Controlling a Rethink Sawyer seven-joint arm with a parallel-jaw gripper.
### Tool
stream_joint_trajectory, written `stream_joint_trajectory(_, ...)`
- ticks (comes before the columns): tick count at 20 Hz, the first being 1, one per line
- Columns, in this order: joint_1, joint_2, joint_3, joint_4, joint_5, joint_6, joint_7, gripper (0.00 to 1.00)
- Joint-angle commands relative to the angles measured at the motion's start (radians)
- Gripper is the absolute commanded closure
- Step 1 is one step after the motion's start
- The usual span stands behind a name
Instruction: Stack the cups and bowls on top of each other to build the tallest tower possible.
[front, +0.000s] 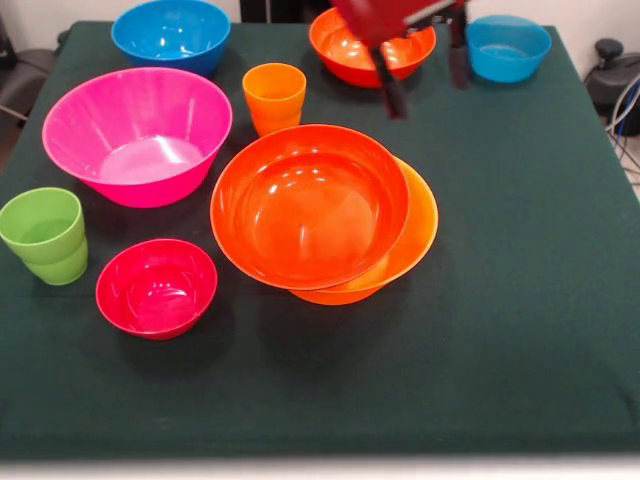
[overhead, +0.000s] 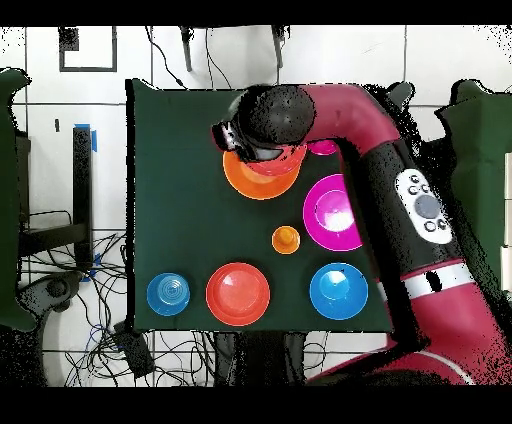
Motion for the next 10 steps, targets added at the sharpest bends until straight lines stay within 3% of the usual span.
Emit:
stream_joint_trajectory(1,0.087,-0.01,-0.167,0.081,-0.023,-0.083,0.251,0.0)
stream_joint_trajectory(10,0.141,0.021,-0.23,0.07,-0.007,-0.133,0.325,0.0)
